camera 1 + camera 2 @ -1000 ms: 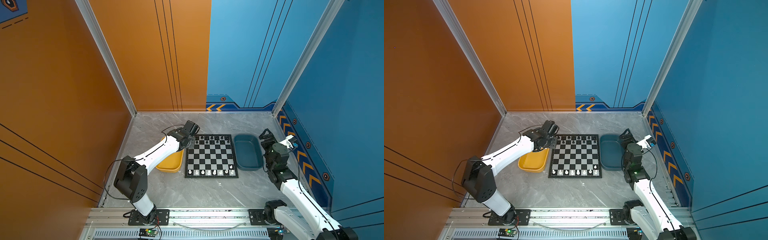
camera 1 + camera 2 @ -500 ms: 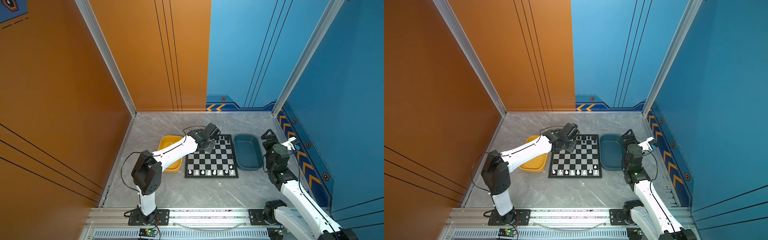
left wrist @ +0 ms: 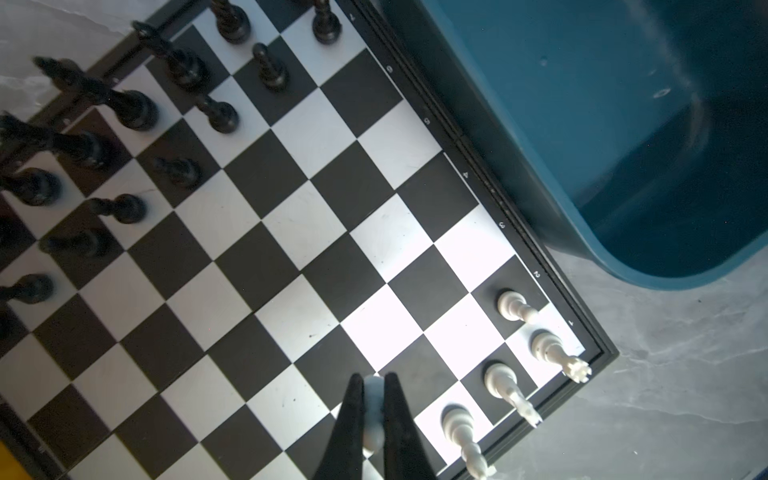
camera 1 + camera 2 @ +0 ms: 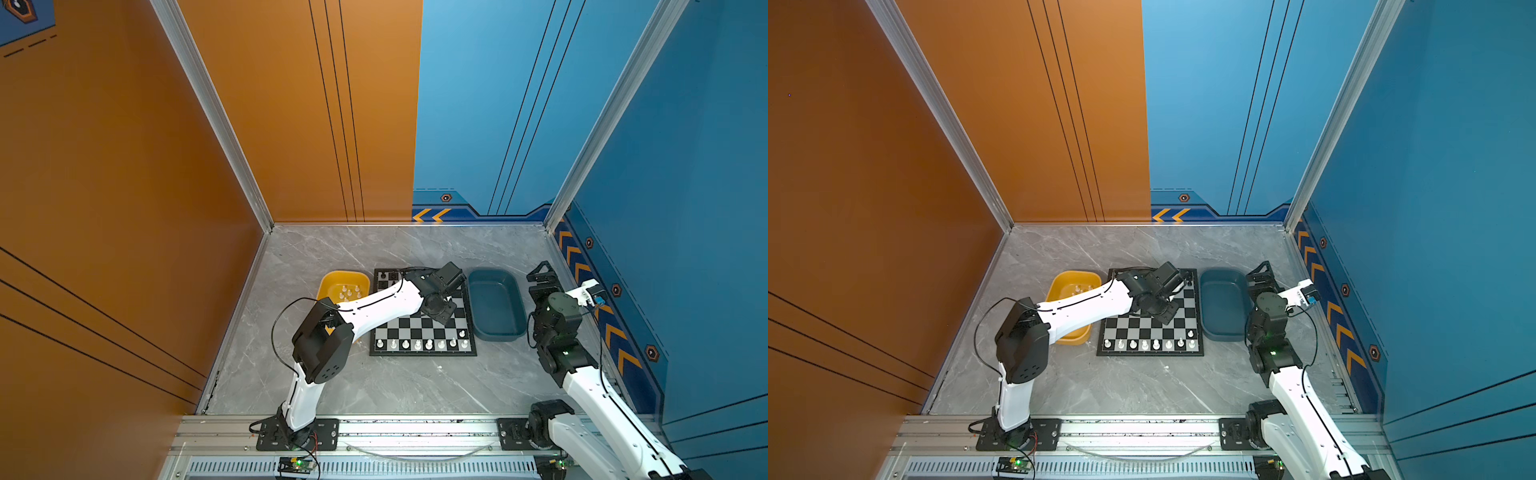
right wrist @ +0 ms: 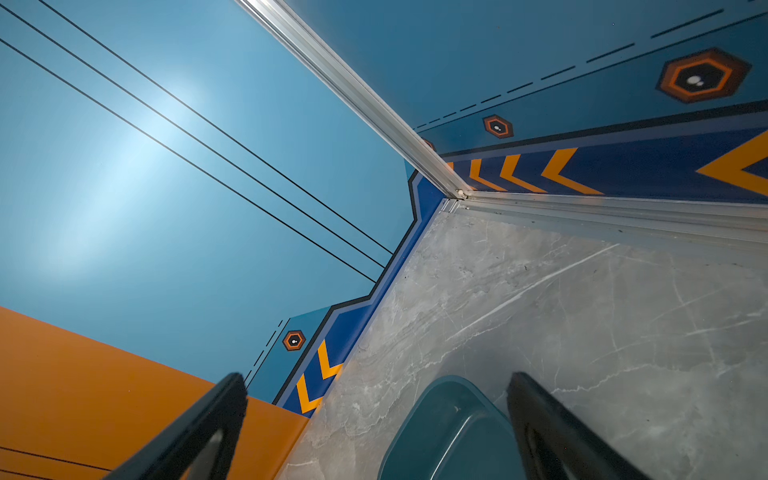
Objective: Set up the chess pieces on the board
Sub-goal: 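Lift the white pawn and carry it to the board corner beside the teal tray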
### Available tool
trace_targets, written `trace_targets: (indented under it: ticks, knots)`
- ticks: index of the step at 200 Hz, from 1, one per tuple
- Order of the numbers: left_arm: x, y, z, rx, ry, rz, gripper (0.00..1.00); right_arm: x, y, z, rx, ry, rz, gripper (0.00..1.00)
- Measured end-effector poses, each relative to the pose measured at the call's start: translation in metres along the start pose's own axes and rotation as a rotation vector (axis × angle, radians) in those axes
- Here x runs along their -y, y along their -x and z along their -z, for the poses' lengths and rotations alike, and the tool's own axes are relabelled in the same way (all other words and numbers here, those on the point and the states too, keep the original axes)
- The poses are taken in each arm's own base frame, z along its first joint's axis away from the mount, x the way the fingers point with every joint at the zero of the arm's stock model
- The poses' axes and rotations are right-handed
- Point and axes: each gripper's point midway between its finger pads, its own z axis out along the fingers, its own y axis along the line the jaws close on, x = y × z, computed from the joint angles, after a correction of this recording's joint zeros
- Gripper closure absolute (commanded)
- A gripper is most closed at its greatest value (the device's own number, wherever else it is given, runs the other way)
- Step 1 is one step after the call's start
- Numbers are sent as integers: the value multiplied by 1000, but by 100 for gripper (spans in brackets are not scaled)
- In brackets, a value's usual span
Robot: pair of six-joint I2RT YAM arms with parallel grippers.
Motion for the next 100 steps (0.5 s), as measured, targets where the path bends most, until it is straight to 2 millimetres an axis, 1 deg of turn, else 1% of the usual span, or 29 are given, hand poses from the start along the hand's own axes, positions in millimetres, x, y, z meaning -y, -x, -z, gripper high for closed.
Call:
trace_targets:
  ticks: [27,64,100]
  knots:
    - [13,0,-8,-16,-30,-17,100,0,0,0,0,0,-7,0]
    - [24,-4,-12,-38,-62,-28,100,0,0,0,0,-1,-10,0]
    - [36,-9,-19,-62,-89,-42,100,0,0,0,1,0,-11,0]
